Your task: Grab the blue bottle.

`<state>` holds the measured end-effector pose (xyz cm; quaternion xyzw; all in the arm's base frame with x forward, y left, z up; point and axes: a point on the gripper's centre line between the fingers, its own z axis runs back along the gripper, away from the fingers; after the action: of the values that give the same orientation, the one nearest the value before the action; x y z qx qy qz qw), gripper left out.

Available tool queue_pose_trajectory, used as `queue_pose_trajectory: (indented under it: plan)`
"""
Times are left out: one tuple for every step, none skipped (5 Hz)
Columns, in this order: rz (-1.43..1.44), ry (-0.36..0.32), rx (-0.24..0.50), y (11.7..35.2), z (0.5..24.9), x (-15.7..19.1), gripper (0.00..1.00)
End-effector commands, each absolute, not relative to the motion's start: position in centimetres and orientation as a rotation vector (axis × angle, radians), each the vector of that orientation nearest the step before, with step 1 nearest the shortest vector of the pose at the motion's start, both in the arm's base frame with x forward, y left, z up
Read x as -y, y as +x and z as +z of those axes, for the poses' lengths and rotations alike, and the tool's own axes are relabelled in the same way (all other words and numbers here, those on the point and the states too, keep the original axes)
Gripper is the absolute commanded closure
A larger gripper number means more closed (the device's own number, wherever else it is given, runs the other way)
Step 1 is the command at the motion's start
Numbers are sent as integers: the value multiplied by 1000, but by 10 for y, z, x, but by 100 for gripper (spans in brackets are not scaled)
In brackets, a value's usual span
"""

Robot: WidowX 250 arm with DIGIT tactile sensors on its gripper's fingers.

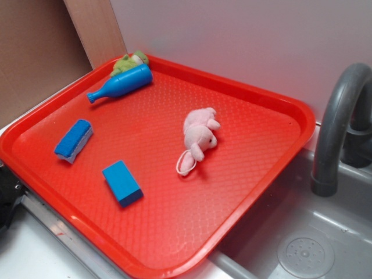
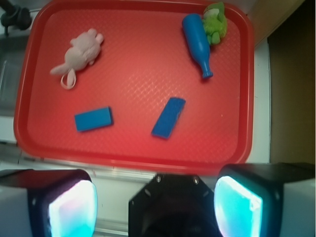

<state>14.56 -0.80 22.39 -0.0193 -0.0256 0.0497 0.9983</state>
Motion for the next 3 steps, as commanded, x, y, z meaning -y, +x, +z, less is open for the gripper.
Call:
queue_pose_trajectory:
  plan:
    - [204, -42, 106, 210, 208, -24, 0]
    - [163, -42, 166, 242, 183, -41, 0]
    - [-22, -39, 232, 283, 160, -41, 0]
